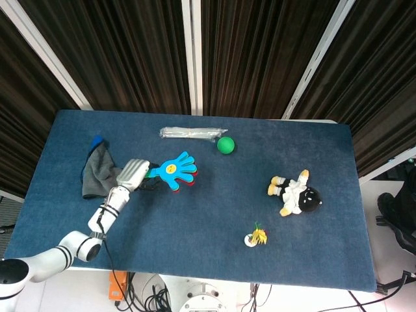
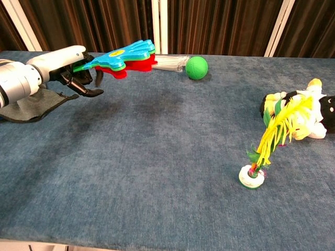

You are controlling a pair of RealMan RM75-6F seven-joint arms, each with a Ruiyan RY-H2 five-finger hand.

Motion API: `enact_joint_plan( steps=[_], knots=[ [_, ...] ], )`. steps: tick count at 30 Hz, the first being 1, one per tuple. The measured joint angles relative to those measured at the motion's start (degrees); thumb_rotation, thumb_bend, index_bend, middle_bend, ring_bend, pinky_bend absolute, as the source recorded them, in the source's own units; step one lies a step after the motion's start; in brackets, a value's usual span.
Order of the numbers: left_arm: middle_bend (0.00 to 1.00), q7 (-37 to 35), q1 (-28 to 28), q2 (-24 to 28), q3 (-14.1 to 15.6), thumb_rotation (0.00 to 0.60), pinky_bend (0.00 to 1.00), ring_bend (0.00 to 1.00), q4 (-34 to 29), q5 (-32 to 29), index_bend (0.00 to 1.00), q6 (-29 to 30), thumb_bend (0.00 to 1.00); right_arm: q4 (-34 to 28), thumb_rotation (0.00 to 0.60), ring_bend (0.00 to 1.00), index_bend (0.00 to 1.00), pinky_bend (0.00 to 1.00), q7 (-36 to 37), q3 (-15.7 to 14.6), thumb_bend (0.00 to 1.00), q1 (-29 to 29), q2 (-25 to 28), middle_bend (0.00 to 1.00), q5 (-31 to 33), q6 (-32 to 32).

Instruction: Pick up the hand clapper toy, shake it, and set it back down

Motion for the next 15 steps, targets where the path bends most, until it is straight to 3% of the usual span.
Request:
enact_joint_plan(
  steps=[8, 15],
  knots=[
    [1.0, -2.0, 0.1, 0.3, 0.0, 0.6, 1.0, 1.0, -0.3, 0.4, 1.0, 0.8, 0.29, -0.2, 0.6, 0.0, 0.0, 0.0, -0.2, -0.2, 0.27, 0.3, 0.0, 0.0, 0.0, -0.7],
    [1.0, -5.8, -0.1, 1.4, 0.7, 0.6, 1.0, 1.0, -1.0, 2.2, 1.0, 1.2, 0.54, -0.4, 0.6, 0.0, 0.0, 0.0, -0.3, -0.2, 0.27, 0.4, 0.1, 0.0, -0.1, -0.7]
  ],
)
